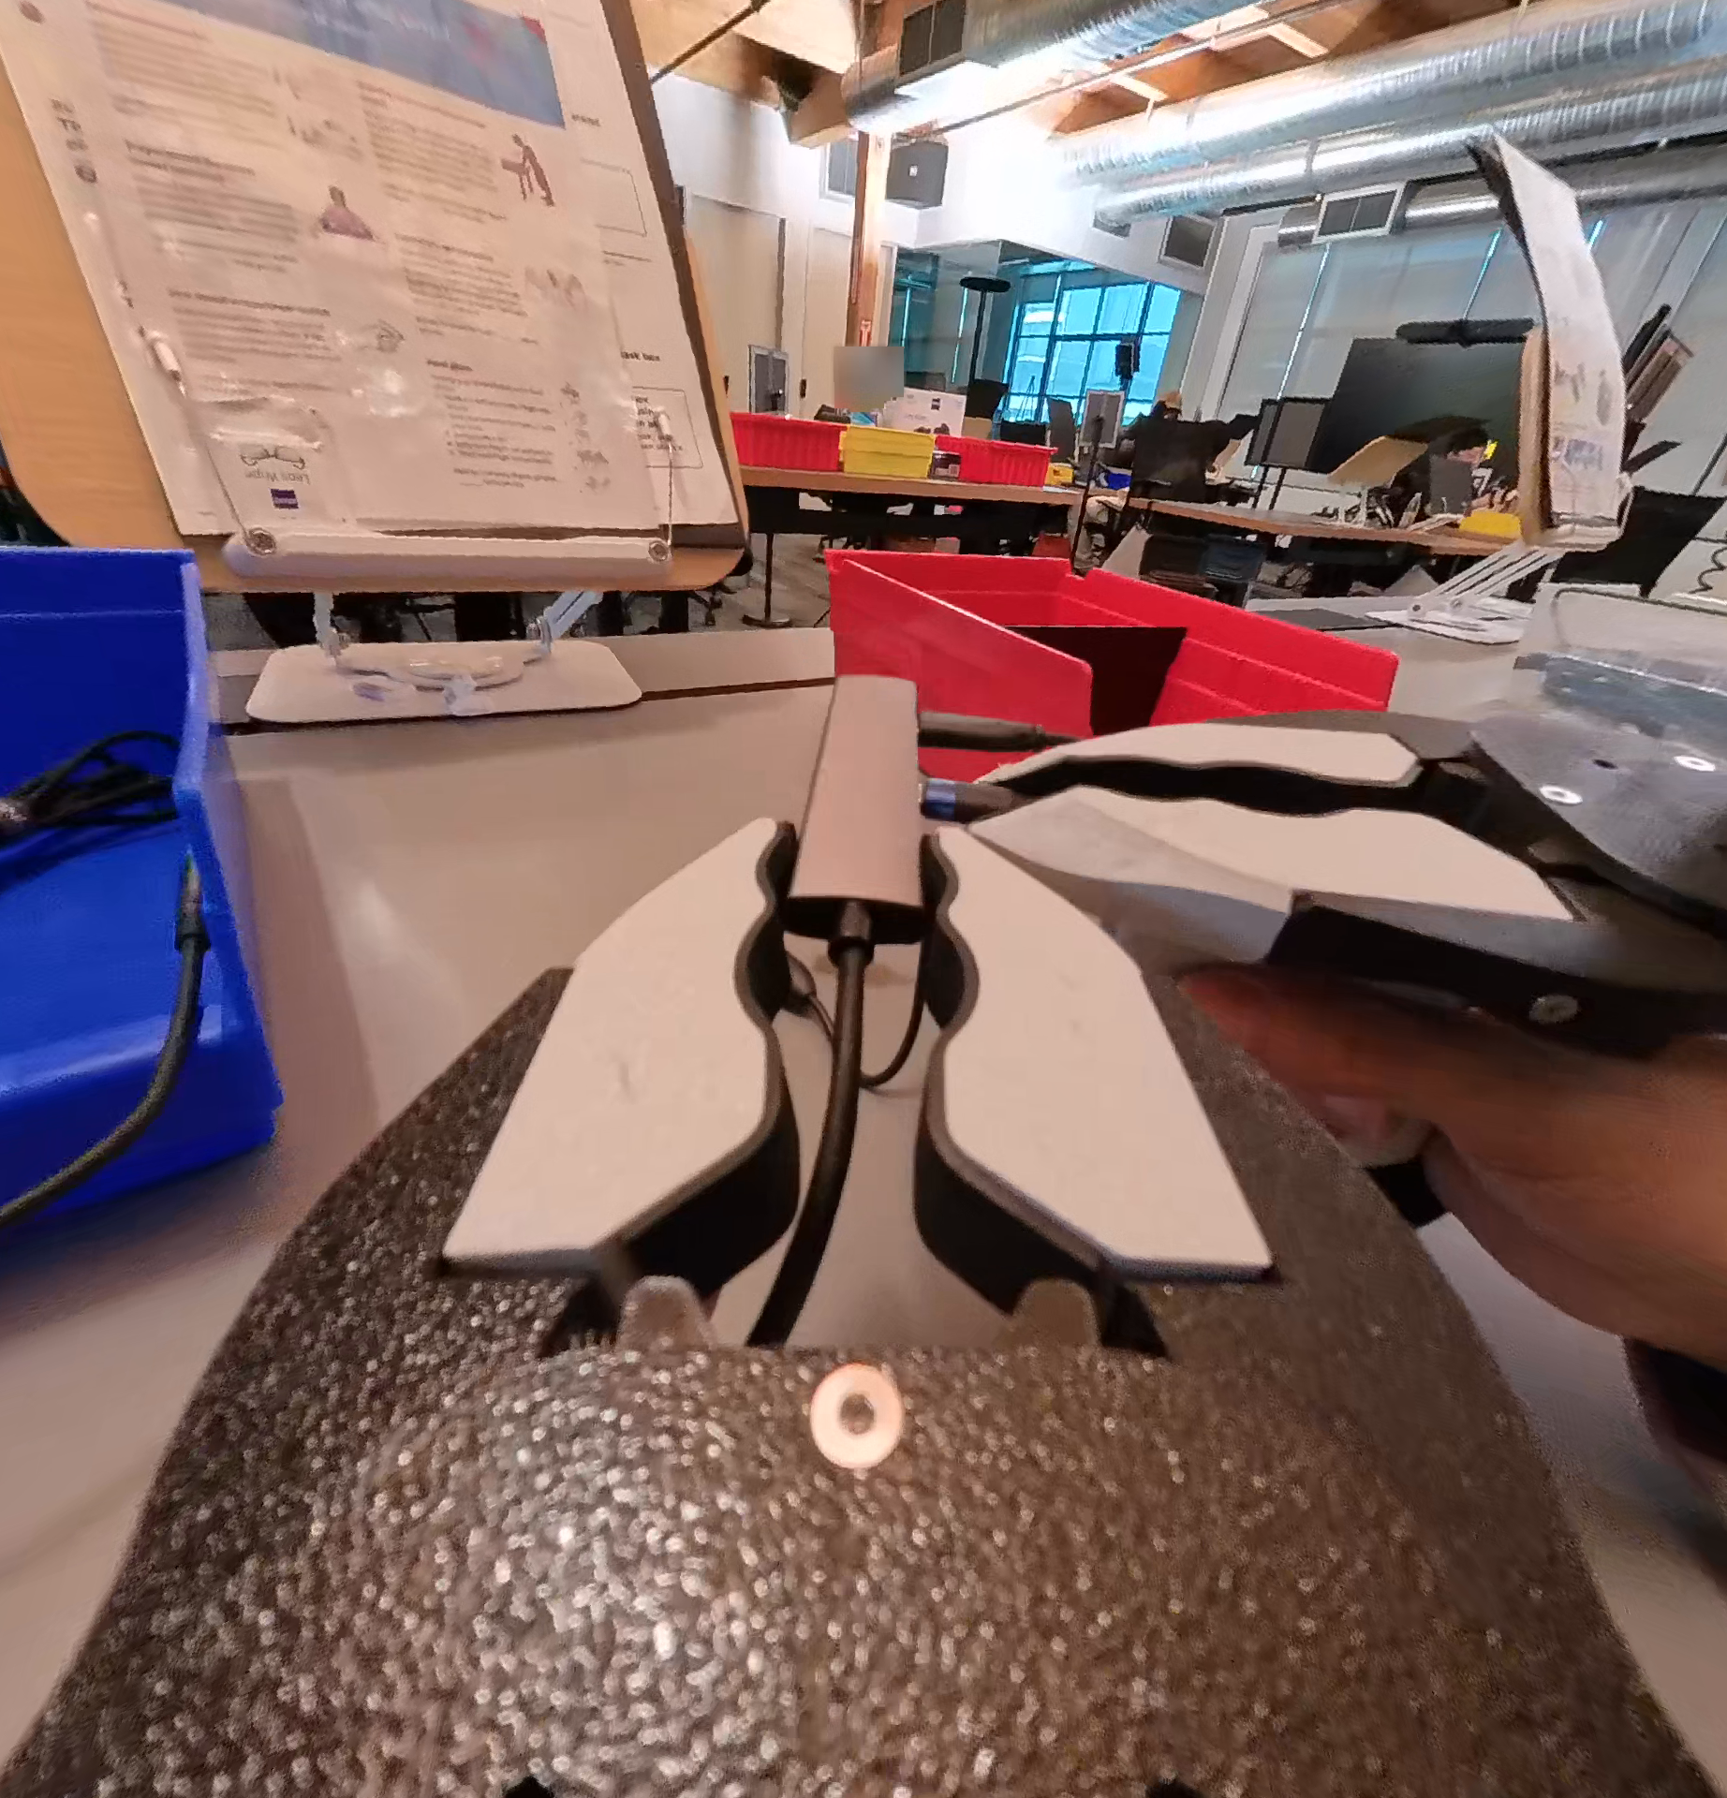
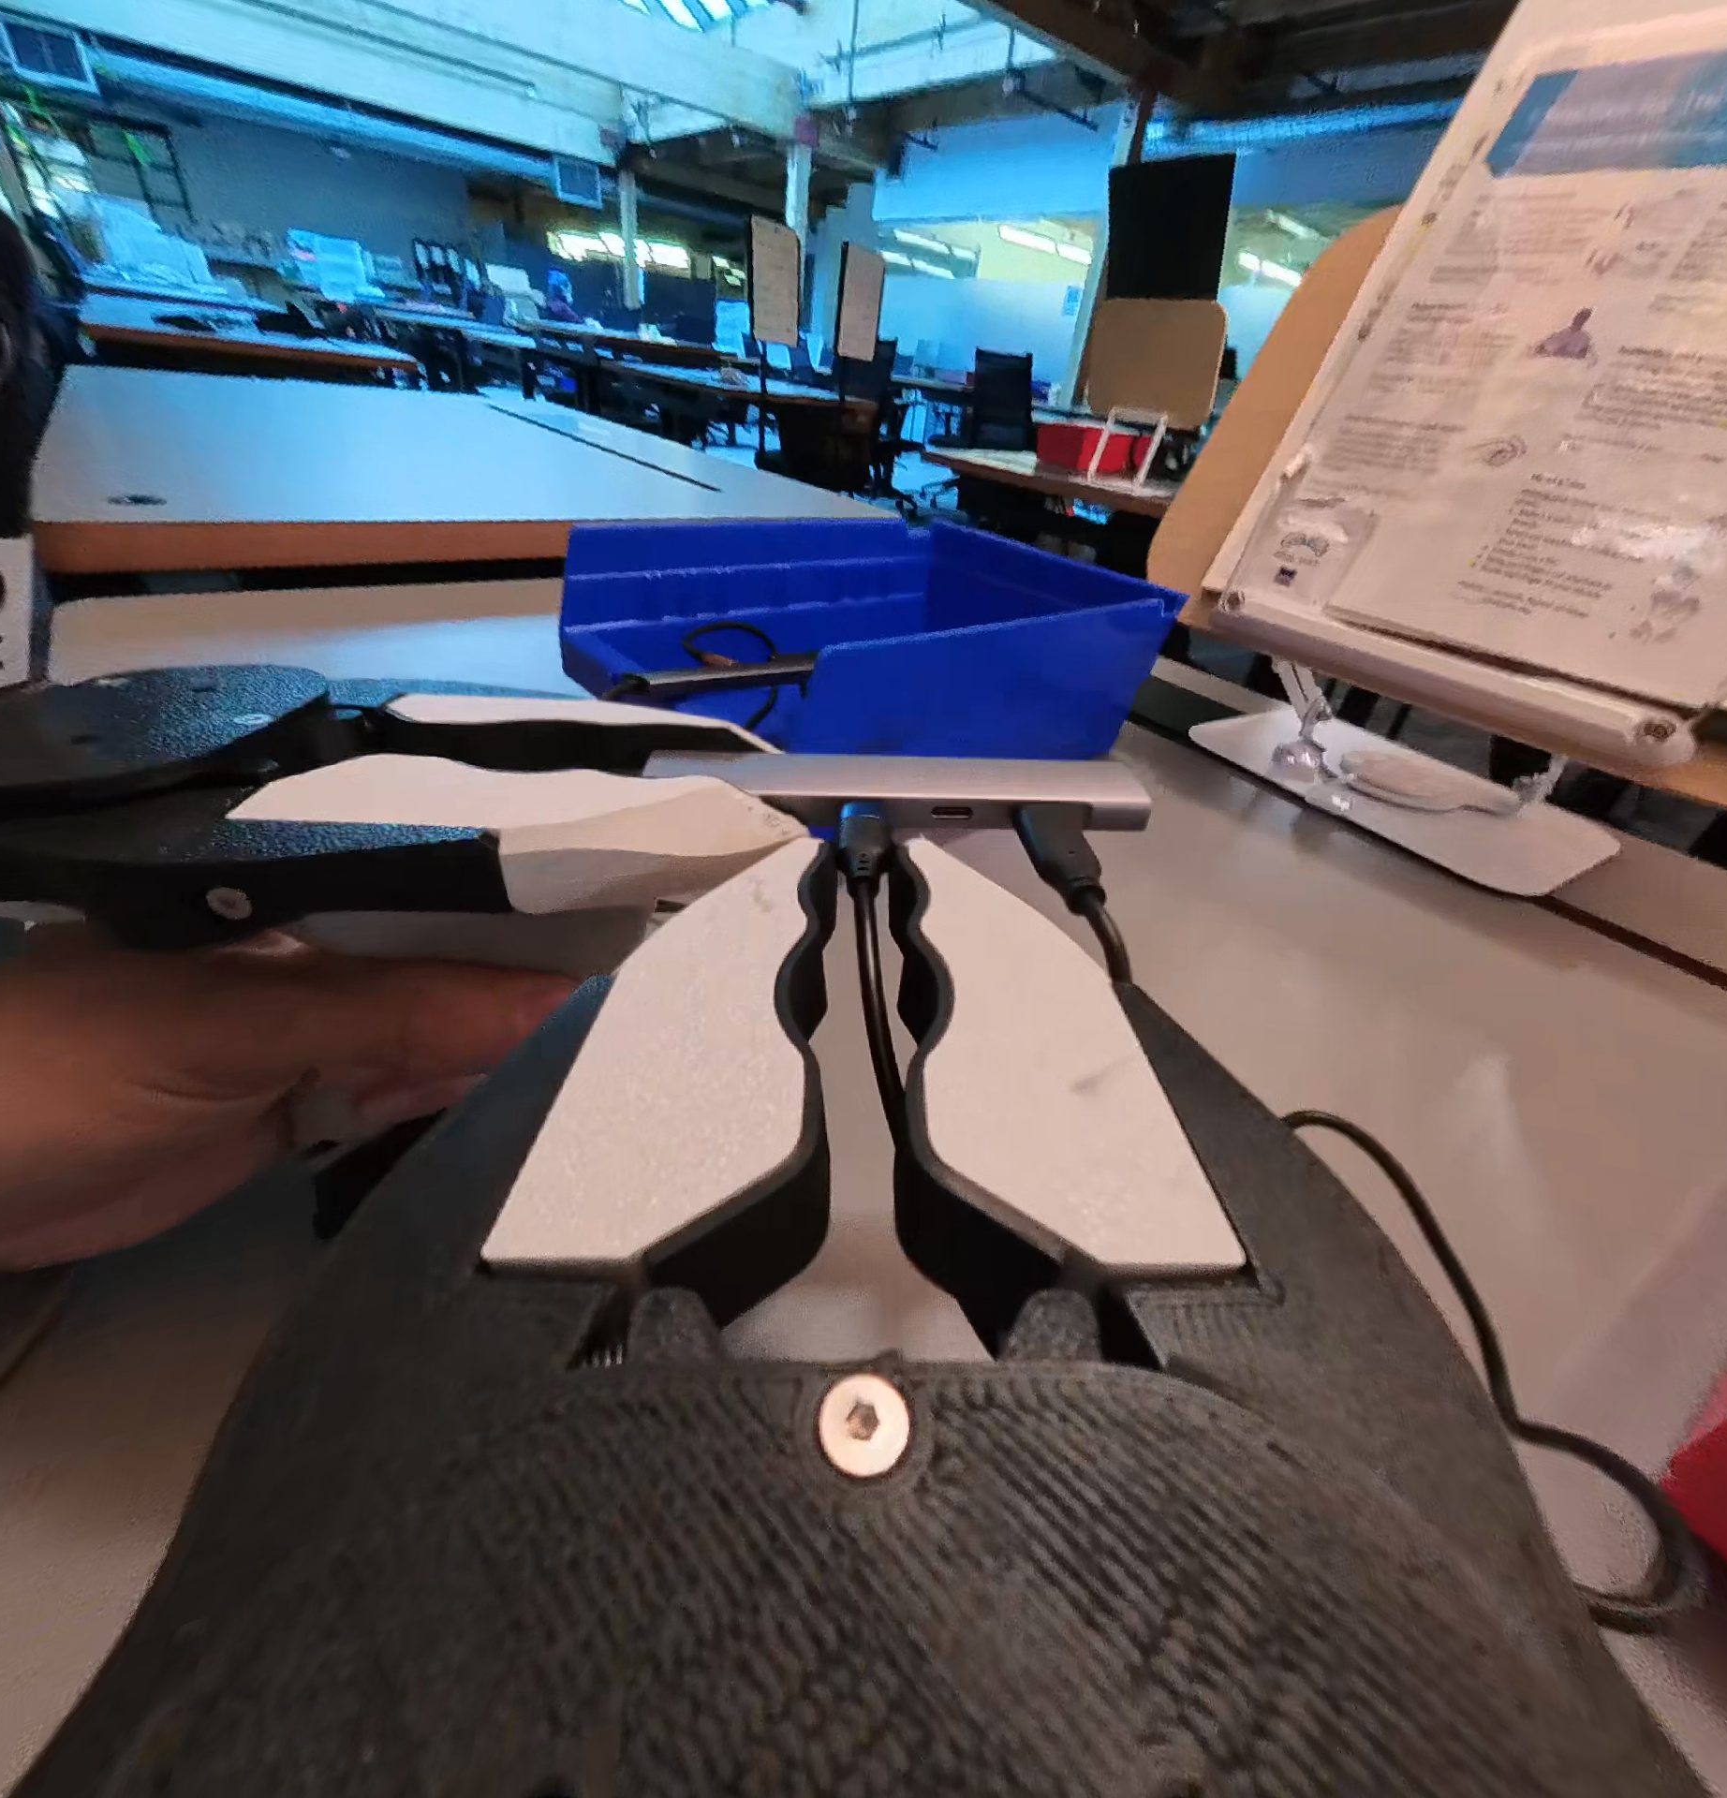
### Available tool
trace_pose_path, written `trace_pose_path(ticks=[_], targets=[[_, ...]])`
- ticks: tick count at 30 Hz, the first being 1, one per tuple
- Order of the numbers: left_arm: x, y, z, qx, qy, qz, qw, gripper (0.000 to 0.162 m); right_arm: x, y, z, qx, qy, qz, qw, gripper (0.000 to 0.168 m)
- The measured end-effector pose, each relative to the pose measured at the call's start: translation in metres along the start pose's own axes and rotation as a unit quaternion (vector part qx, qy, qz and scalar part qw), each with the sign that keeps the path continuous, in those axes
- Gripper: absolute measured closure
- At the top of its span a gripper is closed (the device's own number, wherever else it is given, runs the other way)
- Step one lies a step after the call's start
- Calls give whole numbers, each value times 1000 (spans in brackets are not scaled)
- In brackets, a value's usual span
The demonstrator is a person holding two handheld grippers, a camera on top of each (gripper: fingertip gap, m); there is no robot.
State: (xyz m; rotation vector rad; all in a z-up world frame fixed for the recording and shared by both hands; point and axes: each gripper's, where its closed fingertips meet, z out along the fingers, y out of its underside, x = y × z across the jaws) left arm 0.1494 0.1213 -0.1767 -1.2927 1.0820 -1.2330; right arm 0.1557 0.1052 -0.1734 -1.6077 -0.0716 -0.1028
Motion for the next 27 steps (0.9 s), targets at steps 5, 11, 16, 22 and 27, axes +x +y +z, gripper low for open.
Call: trace_pose_path(ticks=[5, 11, 16, 22, 27], targets=[[2, 1, -4, -7, 10, 43, 999, 137, -5, 5, -6, -26, 31, 26, 999, 157], [-84, -28, -22, 47, -65, -80, 994, 137, -7, -3, -43, 36, -51, 129, 990, 158], [-42, -66, -30, 90, -39, 5, 995, 138, 6, -36, -68, 31, -43, 83, 995, 158], [-82, -119, -71, 184, -61, -101, 976, 137, 31, -34, -118, -61, -15, 48, 997, 158], [-101, -148, -101, 221, -83, -96, 967, 137, 67, -13, -138, -83, 110, 36, 990, 158]])
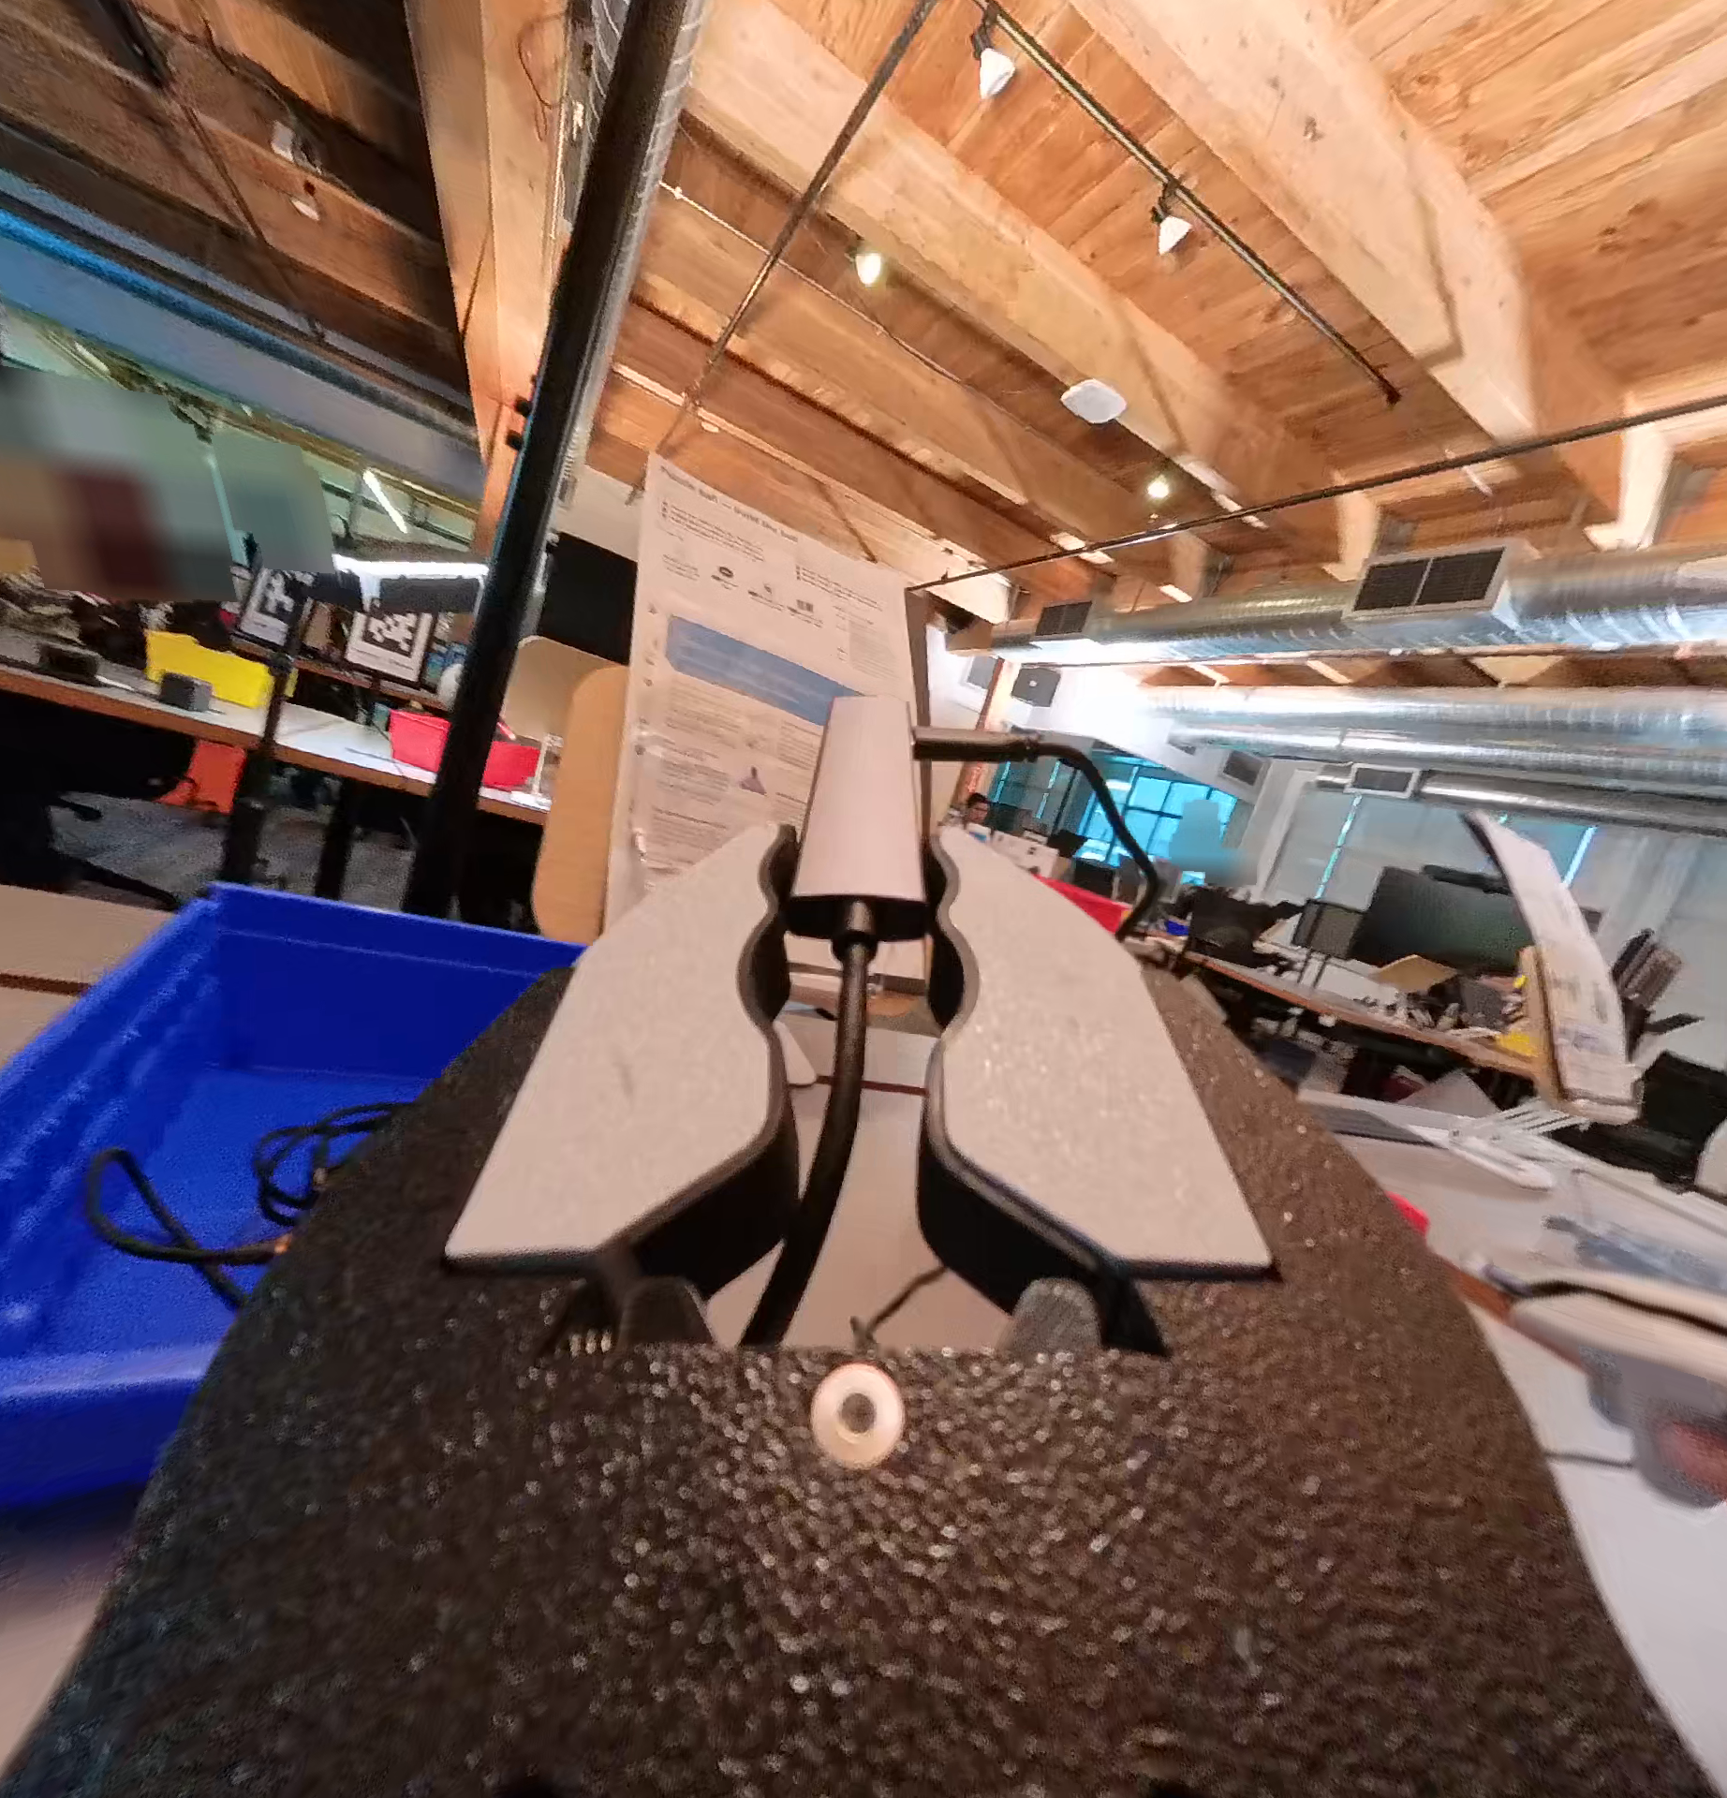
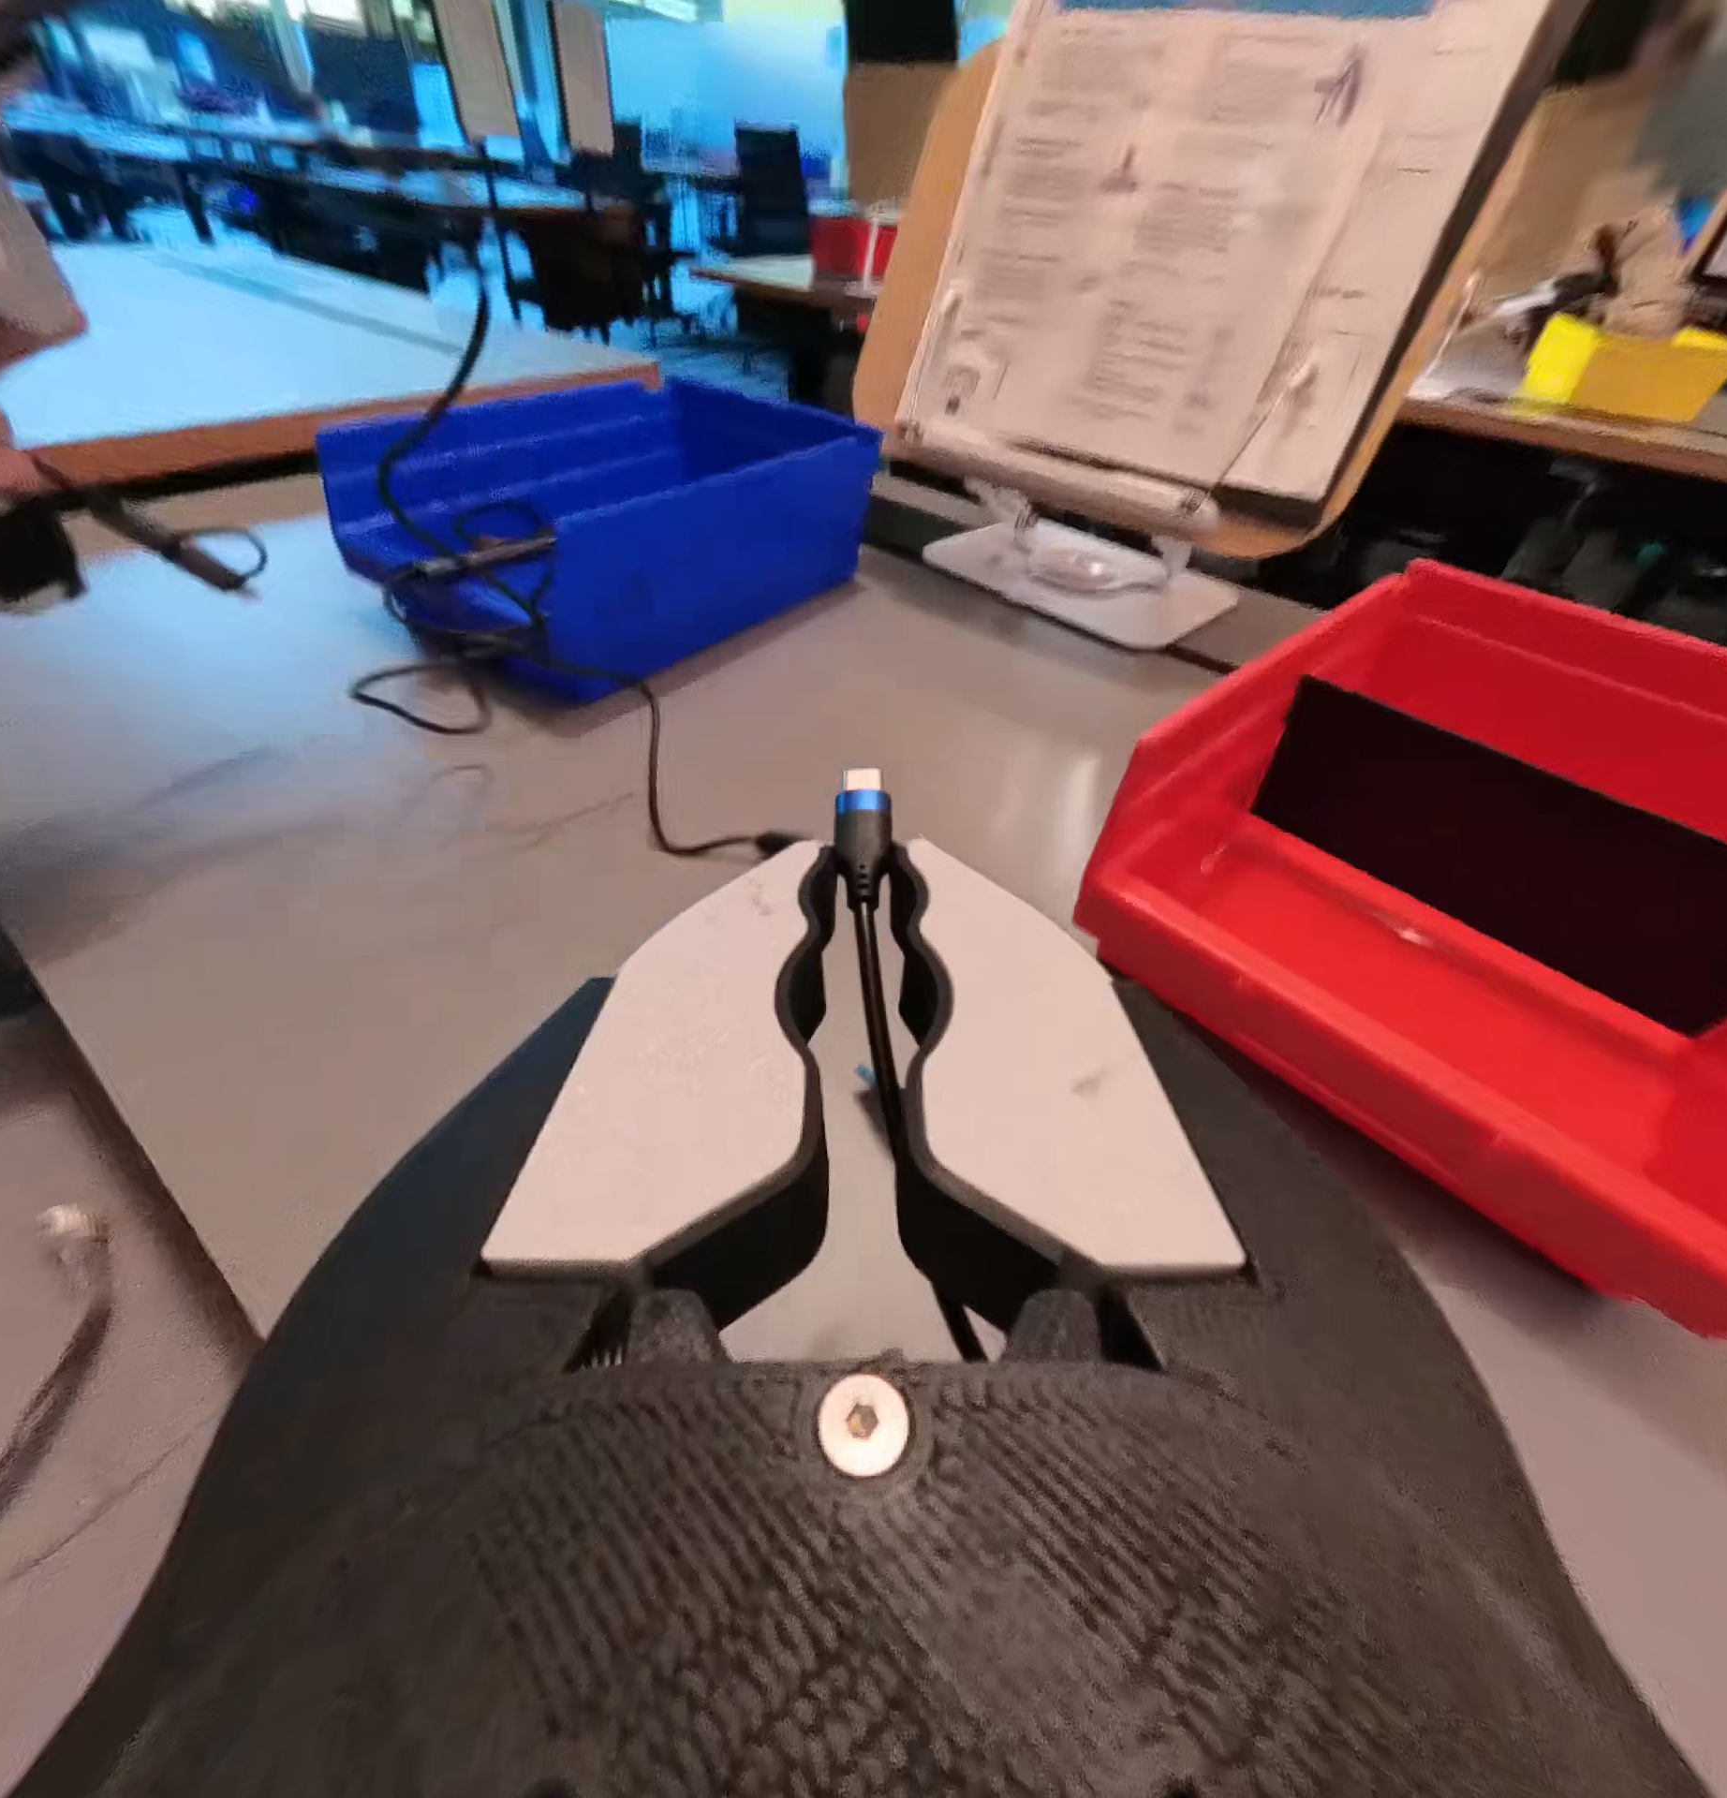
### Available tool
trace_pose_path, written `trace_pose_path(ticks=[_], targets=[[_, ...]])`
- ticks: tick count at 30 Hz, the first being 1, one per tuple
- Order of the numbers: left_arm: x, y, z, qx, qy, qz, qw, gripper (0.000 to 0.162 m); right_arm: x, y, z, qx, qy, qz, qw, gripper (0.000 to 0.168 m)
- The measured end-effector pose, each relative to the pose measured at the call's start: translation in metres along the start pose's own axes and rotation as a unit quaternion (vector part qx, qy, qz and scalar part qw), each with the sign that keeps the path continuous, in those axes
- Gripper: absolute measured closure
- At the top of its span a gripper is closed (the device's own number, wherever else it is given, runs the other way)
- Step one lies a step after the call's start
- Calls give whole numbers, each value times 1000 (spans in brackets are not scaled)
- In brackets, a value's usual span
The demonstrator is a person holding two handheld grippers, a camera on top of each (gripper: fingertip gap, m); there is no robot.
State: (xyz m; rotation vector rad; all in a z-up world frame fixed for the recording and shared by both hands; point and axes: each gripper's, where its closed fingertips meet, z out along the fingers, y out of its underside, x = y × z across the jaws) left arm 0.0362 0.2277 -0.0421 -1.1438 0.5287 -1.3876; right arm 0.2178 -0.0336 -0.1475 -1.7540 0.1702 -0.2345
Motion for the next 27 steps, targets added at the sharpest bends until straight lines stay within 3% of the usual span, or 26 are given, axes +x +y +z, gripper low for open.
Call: trace_pose_path(ticks=[7, 13, 17, 21, 25, 27], targets=[[12, 4, 1, -20, 26, 49, 998, 138, 26, -114, -14, 106, -33, -51, 992, 158], [31, 24, 6, -45, 68, 45, 996, 137, 96, -153, 17, 119, -49, 29, 991, 158], [35, 35, 8, -58, 80, 46, 994, 138, 140, -136, 46, 147, -39, 92, 984, 158], [34, 46, 9, -73, 83, 38, 993, 138, 175, -62, 81, 63, -18, 190, 980, 158], [32, 51, 10, -79, 83, 43, 993, 138, 219, 11, 89, -95, 100, 111, 984, 155], [31, 54, 10, -81, 82, 45, 992, 138, 241, 28, 83, -163, 155, 51, 973, 143]])
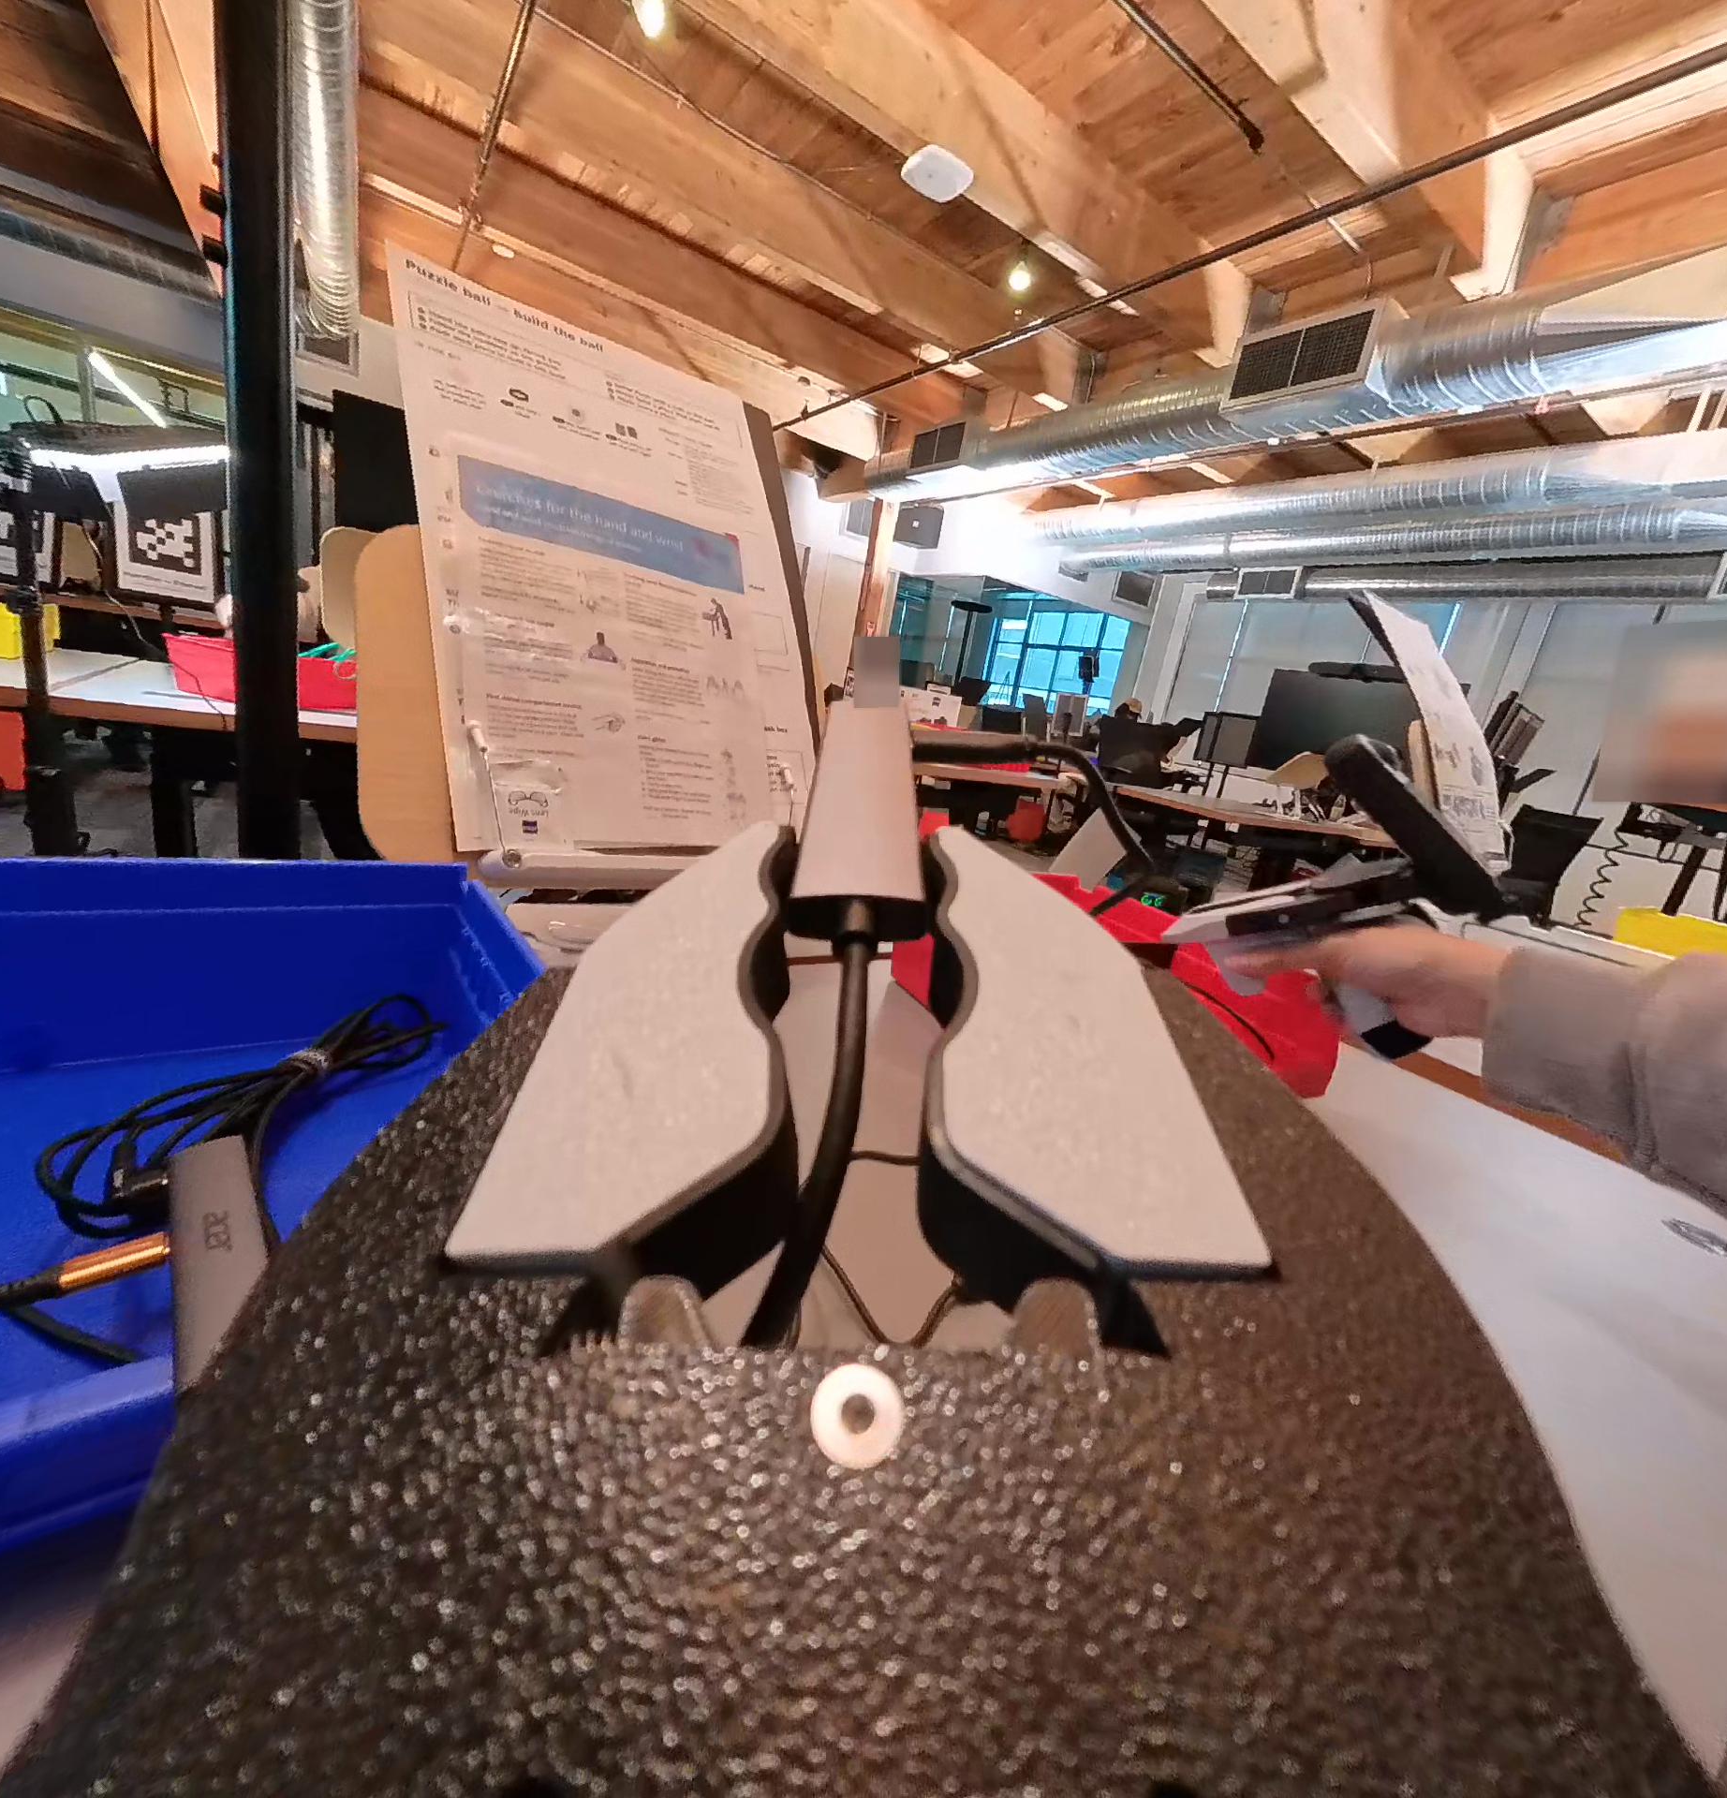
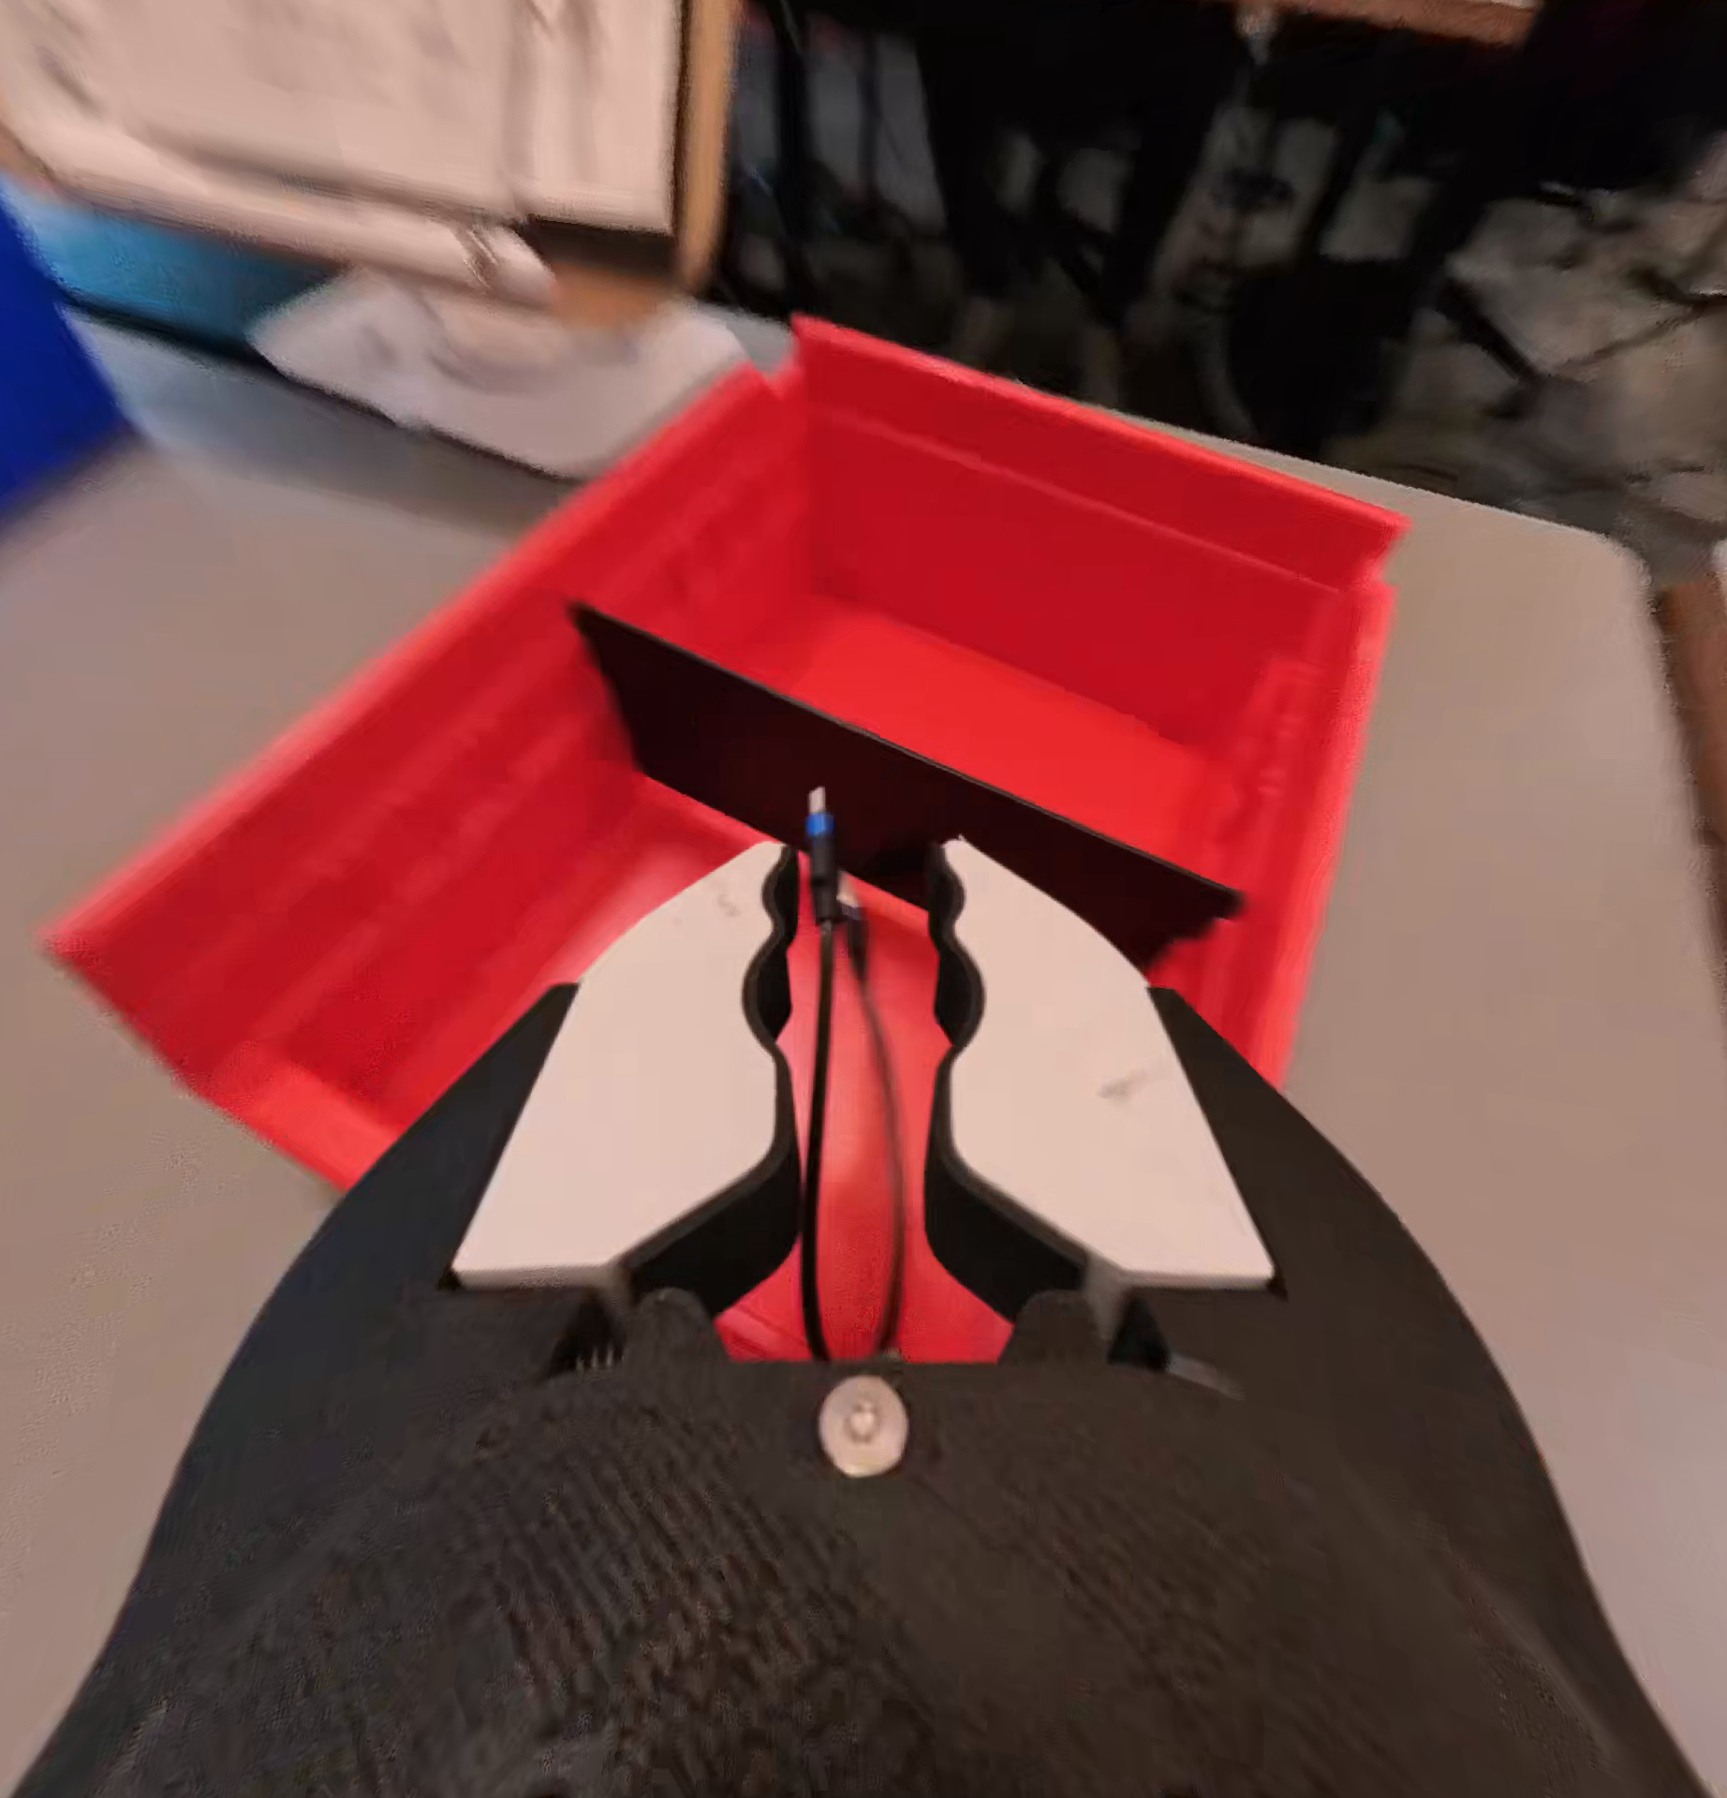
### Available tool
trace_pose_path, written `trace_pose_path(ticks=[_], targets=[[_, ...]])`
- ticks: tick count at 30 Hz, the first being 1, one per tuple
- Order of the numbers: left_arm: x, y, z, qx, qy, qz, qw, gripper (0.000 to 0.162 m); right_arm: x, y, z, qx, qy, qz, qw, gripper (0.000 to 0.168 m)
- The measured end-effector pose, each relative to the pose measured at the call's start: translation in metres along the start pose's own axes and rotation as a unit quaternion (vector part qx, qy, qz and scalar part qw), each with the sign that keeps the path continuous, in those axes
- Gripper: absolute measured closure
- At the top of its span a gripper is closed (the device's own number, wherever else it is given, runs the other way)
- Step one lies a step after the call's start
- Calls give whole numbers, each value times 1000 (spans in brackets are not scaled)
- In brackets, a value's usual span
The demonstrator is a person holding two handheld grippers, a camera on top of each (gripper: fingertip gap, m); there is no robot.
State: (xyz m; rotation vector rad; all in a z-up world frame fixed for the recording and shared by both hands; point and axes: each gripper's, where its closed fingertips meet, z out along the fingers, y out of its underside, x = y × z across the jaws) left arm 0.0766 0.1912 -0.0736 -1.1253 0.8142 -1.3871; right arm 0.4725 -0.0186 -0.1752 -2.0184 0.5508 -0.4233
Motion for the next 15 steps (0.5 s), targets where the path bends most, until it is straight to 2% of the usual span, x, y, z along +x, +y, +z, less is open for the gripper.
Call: trace_pose_path(ticks=[2, 4, 8, 9, 12, 15], targets=[[-1, 4, 1, -6, -1, -1, 1000, 138, 20, 14, 3, -65, 50, -57, 995, 131], [-1, 8, 2, -11, 0, -4, 1000, 138, 22, 18, 1, -103, 48, -78, 990, 121], [-1, 15, 4, -19, 2, -3, 1000, 138, -6, -11, -22, -42, 30, -114, 992, 113], [0, 17, 5, -23, 5, -3, 1000, 138, -24, -17, -32, -29, 6, -111, 993, 110], [5, 24, 8, -33, 21, -8, 999, 138, -120, -27, -68, 46, -145, -103, 983, 106], [12, 36, 11, -47, 31, -2, 998, 138, -200, -37, -105, 160, -201, -62, 964, 110]])
